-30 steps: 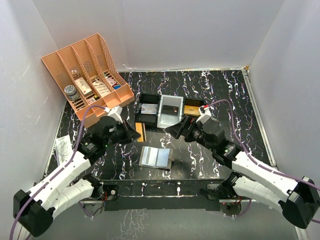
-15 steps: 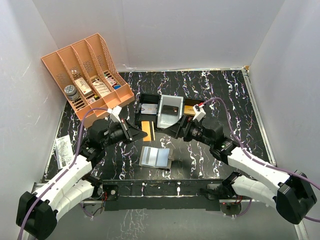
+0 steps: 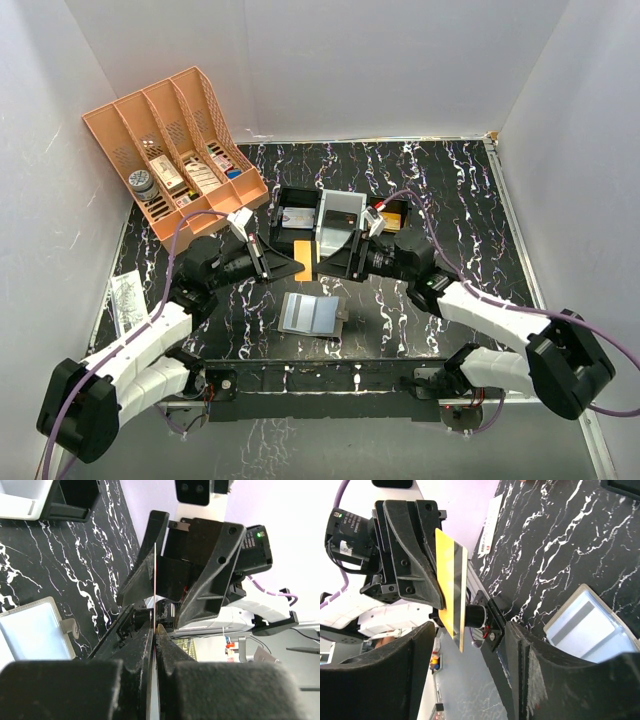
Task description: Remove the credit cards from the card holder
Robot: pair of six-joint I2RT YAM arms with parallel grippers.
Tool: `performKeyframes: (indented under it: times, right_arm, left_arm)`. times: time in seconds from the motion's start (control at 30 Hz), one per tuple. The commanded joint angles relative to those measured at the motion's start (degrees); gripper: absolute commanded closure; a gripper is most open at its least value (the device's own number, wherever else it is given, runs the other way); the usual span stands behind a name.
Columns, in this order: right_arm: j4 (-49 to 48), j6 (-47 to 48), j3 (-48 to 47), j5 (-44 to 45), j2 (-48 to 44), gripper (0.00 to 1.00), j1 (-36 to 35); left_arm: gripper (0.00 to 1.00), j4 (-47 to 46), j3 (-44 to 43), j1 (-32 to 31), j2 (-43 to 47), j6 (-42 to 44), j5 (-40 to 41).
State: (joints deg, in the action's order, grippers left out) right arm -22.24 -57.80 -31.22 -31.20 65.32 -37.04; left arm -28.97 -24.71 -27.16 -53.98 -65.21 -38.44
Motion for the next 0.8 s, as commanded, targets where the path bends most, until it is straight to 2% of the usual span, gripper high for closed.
performKeyframes:
  times: [0.0,0.4,0.77]
  right_arm:
    - [-13.1,-5.1,-2.7,-5.6,2.5,0.46,0.6]
    - [-22.7,-10.0,-1.6,-10.1,6.4,0.72,2.8]
    - [-27.6,-13.0,-0.9,-14.0,8.4,0.80,2.8]
  left_arm:
    - [1.00,-4.4,-1.1,0.3,0.7,-0.4,-4.0]
    - [1.00,-6.9,-0.6,0.3,-0.5,-1.6,-7.3]
    - [1.00,-11.2,-0.5,0.3,-2.1,-3.9,-8.2]
